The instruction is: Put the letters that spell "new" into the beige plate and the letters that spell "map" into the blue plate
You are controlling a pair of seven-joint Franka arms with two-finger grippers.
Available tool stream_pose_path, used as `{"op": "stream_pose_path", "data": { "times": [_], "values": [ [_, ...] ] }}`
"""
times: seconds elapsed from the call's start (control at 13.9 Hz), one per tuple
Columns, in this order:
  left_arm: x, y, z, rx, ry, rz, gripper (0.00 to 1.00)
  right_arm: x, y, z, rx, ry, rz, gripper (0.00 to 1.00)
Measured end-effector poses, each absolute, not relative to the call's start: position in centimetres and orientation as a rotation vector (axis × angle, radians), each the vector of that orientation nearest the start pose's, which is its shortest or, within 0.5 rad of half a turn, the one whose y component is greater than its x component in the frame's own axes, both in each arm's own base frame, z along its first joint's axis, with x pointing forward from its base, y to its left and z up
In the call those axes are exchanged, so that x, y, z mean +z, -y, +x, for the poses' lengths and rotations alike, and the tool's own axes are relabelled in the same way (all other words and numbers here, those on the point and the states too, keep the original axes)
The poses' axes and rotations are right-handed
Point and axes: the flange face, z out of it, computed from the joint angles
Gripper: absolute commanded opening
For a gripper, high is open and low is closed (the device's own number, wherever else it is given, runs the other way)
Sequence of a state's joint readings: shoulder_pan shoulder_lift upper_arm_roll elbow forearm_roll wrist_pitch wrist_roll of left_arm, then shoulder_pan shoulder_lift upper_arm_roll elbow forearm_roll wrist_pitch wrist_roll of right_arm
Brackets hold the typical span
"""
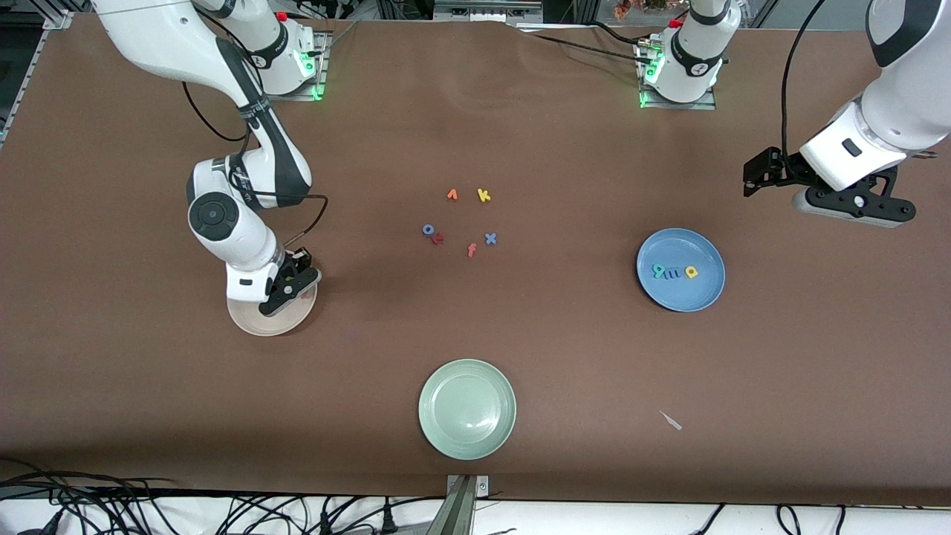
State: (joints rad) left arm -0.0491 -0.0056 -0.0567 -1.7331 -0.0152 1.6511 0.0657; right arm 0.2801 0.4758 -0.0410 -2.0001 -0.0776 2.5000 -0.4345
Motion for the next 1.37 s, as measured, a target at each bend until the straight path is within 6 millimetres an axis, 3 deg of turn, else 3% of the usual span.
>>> {"op": "stream_pose_path", "data": {
  "times": [0.22, 0.36, 0.79, 0.87, 1.01, 1.37],
  "values": [
    [55.7, 5.7, 54.9, 0.125, -0.259, -3.142, 1.00, 21.2, -14.4, 59.4, -0.047, 1.146, -2.998, 0.68],
    [55.7, 5.6, 54.9, 0.125, -0.258, -3.142, 1.00, 22.7, -14.6, 59.8, -0.022, 1.077, -3.013, 0.71],
    [55.7, 5.6, 54.9, 0.127, -0.257, -3.142, 1.00, 34.7, -18.2, 62.7, 0.076, 0.722, -3.058, 0.71],
    [55.7, 5.6, 54.9, 0.127, -0.257, -3.142, 1.00, 36.2, -18.6, 62.7, 0.060, 0.669, -3.068, 0.75],
    [55.7, 5.7, 54.9, 0.127, -0.259, -3.142, 1.00, 38.6, -19.4, 62.4, 0.044, 0.574, -3.084, 0.99],
    [55.6, 5.9, 54.7, 0.148, -0.265, -3.140, 1.00, 45.9, -19.4, 62.0, 0.055, 0.548, -3.200, 1.00]
  ]
}}
